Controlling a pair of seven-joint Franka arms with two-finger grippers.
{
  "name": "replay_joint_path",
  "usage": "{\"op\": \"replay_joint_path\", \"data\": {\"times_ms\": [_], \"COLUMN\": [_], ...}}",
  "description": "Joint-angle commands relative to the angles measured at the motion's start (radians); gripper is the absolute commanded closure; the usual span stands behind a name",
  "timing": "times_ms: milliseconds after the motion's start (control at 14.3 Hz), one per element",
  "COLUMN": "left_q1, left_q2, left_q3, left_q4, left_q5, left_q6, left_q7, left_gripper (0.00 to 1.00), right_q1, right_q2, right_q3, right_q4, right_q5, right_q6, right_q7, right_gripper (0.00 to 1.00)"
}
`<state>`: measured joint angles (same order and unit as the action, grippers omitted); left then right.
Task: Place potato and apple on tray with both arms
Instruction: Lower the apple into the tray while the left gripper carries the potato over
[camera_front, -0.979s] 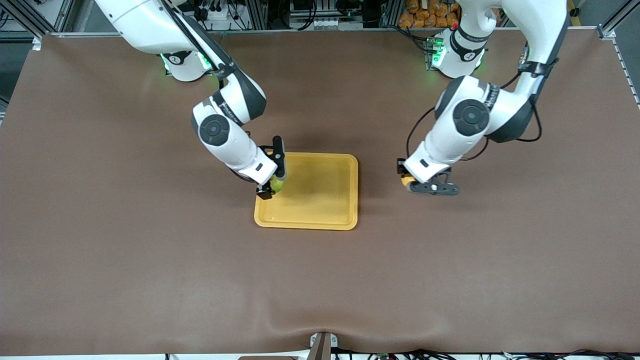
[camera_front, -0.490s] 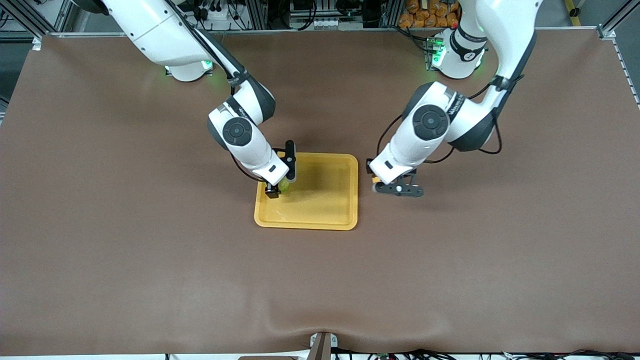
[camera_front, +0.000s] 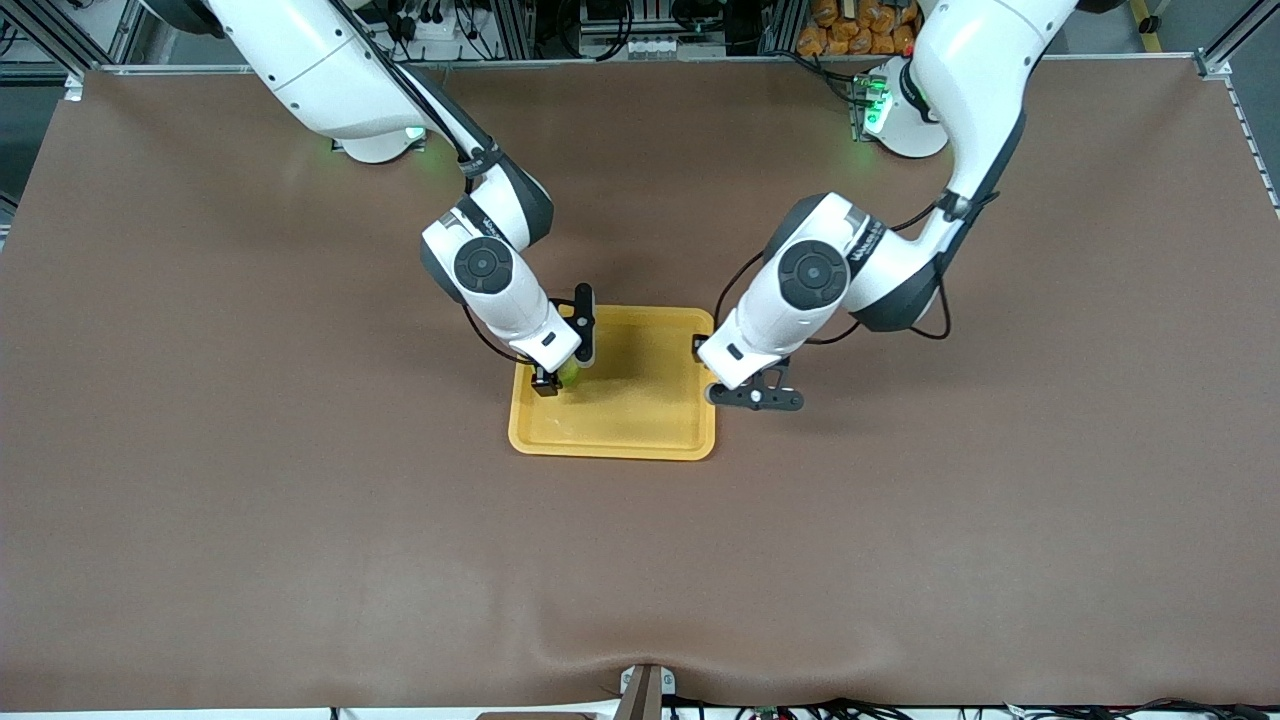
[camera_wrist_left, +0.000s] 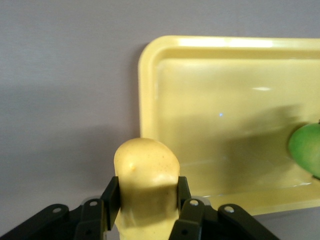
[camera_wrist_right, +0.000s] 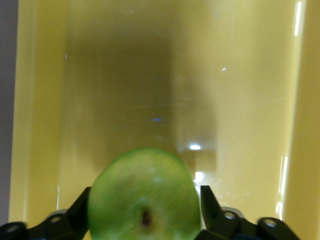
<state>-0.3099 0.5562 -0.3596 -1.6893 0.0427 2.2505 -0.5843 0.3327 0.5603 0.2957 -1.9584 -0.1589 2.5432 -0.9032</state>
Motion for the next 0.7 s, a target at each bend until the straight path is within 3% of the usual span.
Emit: {"op": "replay_joint_path", "data": {"times_ms": [0, 280, 629], "left_q1": [-0.044, -0.061, -0.09], "left_q2": [0.068, 0.119, 0.151], "left_q3": [0.013, 0.013, 0.014], "left_q4": [0.082, 0.092, 0.099], "left_q5": [0.019, 0.077, 0.108], "left_q6": [-0.014, 0.012, 0.055], "left_q7": [-0.049, -0.109, -0.193], "left_gripper": [0.87, 0.85, 0.81], "right_q1": [0.0, 0.0, 0.006], "right_q2": [0.02, -0.019, -0.079], "right_q3": [0.0, 0.005, 0.017], "right_q4": [0.024, 0.024, 0.081], "right_q5": [-0.039, -0.039, -0.031], "right_q6": [-0.008, -0.037, -0.219], "right_q7": [0.029, 0.027, 0.026], "right_gripper": [0.0, 0.0, 0.0]}}
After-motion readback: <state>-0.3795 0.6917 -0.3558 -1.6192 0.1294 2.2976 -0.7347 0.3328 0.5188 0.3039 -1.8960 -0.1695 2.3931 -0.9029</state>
